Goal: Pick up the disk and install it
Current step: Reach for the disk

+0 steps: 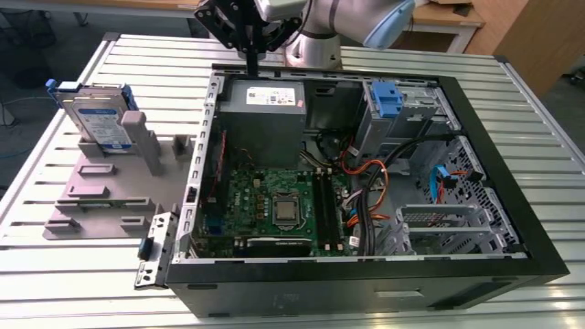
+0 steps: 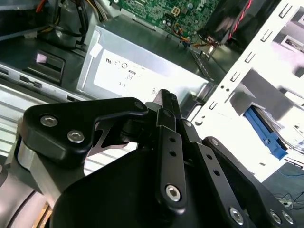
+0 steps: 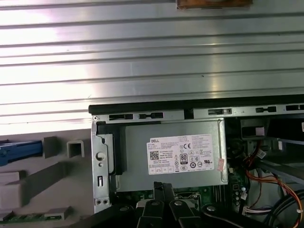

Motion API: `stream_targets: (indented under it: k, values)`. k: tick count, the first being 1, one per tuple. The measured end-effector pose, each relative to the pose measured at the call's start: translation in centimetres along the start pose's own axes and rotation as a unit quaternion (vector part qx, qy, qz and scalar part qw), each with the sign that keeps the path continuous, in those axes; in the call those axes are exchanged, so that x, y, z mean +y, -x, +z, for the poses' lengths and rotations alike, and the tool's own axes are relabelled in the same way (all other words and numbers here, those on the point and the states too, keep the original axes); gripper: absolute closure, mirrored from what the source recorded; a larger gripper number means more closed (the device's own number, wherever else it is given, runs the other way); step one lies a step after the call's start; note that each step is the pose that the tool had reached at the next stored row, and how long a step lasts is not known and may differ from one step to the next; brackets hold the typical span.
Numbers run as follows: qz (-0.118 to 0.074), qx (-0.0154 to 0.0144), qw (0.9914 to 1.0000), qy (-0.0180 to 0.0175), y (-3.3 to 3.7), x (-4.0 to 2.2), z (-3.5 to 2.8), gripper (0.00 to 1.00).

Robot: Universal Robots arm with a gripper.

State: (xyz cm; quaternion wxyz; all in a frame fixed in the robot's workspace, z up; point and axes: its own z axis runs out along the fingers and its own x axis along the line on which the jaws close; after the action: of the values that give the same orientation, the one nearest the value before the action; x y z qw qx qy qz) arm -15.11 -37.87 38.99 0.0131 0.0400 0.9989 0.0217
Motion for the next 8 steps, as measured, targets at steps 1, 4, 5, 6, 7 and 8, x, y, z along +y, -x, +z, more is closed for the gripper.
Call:
stream_targets:
  k: [1,4,5,6,7,8]
  values:
    - [0.000,0.0000,1.00000,0.0000,-0.17,0.11,0.03,0.89]
    - [0.000,0.0000,1.00000,0.0000,-0.66,0.47,0.11,0.89]
    - [0.000,-0.0001,1.00000,0.0000,-0.82,0.59,0.14,0.89]
    - [0.000,0.0000,1.00000,0.0000,-1.00,0.72,0.16,0.89]
    - [0.001,-0.0001,1.00000,0.0000,-1.16,0.84,0.19,0.89]
    - [0.001,-0.0001,1.00000,0.0000,-1.33,0.96,0.22,0.89]
